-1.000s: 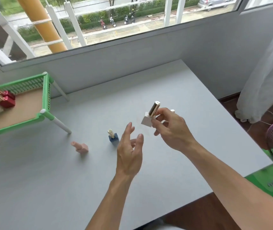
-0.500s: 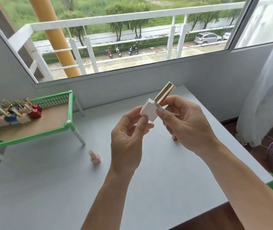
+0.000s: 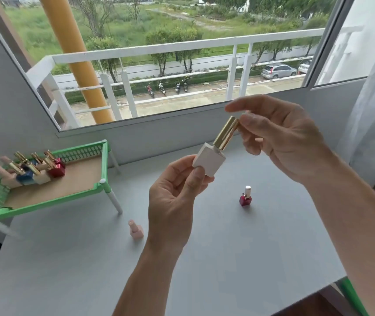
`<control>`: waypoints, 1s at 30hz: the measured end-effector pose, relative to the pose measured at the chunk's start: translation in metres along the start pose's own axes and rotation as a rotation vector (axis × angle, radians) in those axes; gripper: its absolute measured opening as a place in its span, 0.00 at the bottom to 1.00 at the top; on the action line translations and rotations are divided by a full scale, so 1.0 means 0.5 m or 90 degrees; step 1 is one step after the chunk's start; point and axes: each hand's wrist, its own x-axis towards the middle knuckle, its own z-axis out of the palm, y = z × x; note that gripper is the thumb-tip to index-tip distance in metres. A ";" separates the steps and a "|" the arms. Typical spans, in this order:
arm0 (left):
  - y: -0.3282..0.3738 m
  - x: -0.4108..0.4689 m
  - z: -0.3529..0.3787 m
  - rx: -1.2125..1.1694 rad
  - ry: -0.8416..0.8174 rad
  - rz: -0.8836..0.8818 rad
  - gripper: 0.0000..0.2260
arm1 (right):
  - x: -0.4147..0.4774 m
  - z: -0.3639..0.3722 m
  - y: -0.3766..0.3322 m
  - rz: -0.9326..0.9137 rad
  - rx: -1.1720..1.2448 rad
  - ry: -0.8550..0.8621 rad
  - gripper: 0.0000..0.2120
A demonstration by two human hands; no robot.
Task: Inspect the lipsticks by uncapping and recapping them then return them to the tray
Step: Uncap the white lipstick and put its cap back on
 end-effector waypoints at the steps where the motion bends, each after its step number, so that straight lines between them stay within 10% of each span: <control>1: 0.003 0.001 -0.001 -0.003 -0.002 0.001 0.07 | 0.005 0.000 -0.003 -0.006 -0.007 -0.004 0.08; 30: 0.012 0.012 0.006 0.006 0.001 0.003 0.08 | 0.019 0.026 0.000 -0.011 -0.093 0.102 0.11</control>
